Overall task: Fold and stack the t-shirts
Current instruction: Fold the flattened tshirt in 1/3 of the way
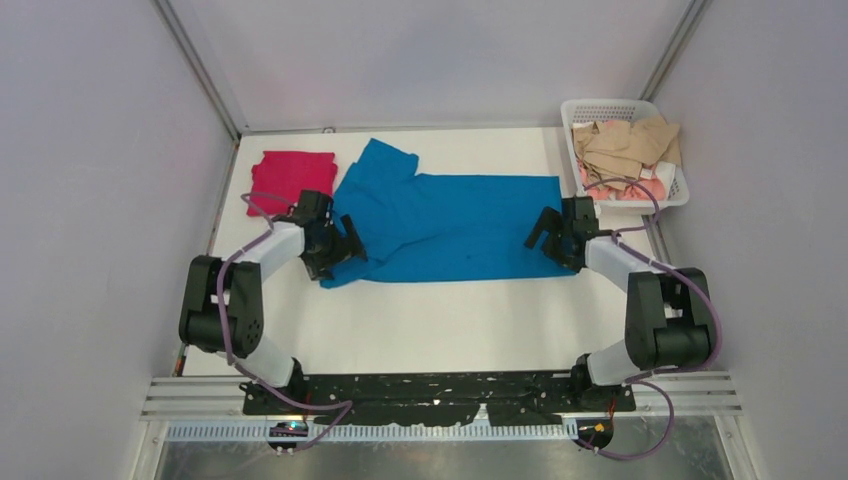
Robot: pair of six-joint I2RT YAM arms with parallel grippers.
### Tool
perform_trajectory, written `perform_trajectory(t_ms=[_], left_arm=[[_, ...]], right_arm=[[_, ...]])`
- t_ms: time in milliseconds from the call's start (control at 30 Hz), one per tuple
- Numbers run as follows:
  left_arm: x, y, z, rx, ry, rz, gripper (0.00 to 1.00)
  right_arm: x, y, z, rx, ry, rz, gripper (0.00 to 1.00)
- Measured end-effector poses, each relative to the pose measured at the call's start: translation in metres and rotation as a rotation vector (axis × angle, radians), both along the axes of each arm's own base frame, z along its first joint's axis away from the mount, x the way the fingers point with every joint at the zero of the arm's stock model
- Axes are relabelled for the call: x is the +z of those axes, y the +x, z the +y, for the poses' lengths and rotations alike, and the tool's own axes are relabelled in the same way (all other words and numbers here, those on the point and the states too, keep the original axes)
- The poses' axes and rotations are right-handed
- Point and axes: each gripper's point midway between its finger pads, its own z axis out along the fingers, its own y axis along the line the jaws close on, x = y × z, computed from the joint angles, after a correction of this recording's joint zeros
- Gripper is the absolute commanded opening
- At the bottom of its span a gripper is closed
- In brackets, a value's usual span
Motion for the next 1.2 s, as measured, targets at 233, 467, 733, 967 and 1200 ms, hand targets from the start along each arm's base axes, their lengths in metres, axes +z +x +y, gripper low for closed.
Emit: perform_trajectory(t_ms=[233,467,733,967,1200], left_arm=[[-0.002,-0.053,0.007,-0.004,-0.003,0.023,1.00],[-0.004,-0.089,0.015,0.005,0.005,0.010,1.00],[-0.001,-0.114,0.015,-0.005,-0.013,-0.045,1.00],[0.002,-0.149,0.019,0.011,-0.020,-0.041,1.00],[0.024,-0.154,0.029,0.056,0.013,-0.087,1.00]], right_arm=[[0.000,-0.039,0.002,0.015,0.034,0.007,0.96],[0.000,-0.075,0.007,0.024,0.073,0.011,0.96],[0.000,-0.124,0.009,0.005,0.106,0.046,0.96],[0.006,-0.157,0.006,-0.022,0.112,0.073,0.96],[0.018,-0.161,0.004,-0.026,0.098,0.045,0.95]])
